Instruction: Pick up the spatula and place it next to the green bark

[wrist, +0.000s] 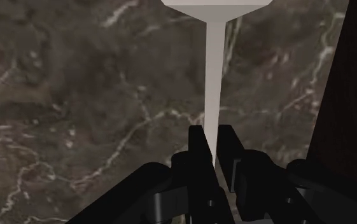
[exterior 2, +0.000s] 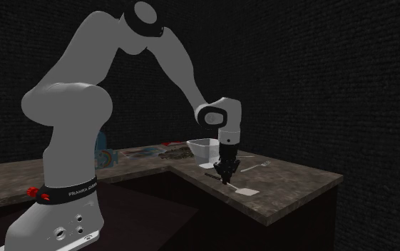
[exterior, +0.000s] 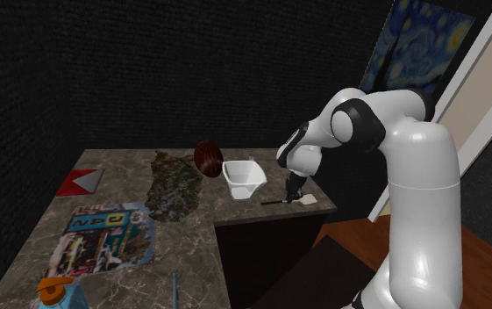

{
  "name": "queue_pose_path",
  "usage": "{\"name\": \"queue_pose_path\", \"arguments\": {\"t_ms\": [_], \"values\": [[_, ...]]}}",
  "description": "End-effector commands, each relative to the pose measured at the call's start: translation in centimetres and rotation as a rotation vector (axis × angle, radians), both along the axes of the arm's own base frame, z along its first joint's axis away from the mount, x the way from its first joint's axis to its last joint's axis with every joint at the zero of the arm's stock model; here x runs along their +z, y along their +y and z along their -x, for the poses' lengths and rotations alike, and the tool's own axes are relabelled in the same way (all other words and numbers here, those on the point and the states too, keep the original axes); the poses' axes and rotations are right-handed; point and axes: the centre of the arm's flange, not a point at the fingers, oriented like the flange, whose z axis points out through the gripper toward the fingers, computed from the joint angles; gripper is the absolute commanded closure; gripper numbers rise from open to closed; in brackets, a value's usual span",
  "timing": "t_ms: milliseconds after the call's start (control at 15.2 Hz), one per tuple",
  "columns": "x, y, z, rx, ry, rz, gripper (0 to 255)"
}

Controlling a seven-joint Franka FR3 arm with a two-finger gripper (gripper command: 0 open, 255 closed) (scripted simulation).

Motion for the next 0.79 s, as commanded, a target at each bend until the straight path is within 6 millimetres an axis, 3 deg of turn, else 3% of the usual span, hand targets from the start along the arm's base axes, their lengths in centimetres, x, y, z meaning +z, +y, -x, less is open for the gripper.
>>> {"name": "queue_pose_path", "arguments": {"t_ms": [0,726], "values": [[0.0,0.0,0.0,0.000,0.000,0.000,255],[5.8,0.0,0.0,0.000,0.000,0.000,255]]}}
